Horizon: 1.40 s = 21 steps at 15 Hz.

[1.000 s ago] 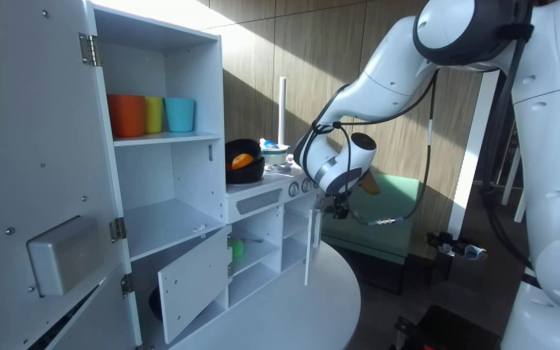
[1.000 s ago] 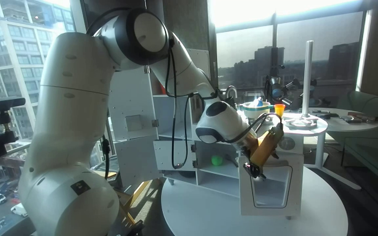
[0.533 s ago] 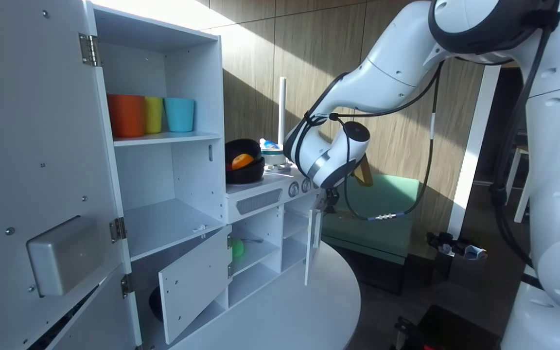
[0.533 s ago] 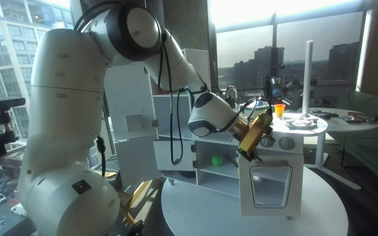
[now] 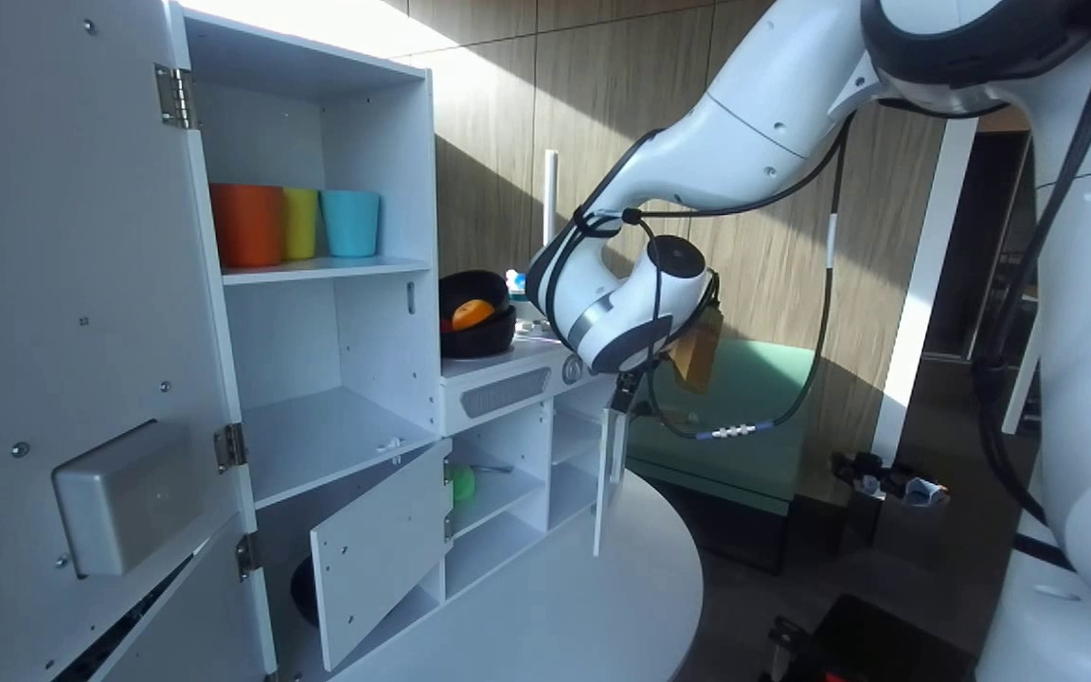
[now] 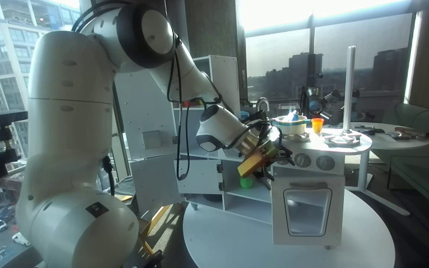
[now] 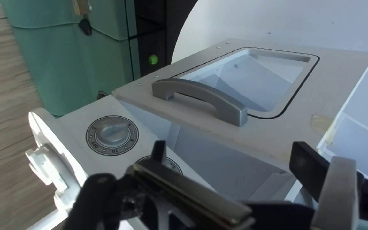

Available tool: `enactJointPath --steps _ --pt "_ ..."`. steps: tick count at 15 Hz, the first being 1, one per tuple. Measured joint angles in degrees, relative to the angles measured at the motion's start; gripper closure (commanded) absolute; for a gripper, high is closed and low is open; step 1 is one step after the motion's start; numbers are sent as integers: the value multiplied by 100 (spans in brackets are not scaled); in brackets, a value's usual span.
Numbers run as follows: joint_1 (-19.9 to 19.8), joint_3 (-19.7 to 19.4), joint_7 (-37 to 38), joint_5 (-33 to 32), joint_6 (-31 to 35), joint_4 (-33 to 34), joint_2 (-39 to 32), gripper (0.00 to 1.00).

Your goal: Open all the cupboard doors

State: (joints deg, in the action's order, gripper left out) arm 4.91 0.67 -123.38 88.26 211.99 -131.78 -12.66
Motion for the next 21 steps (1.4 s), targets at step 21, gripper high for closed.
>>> enactJointPath --steps 21 --pt "-340 192 148 4342 756 2521 -875 0"
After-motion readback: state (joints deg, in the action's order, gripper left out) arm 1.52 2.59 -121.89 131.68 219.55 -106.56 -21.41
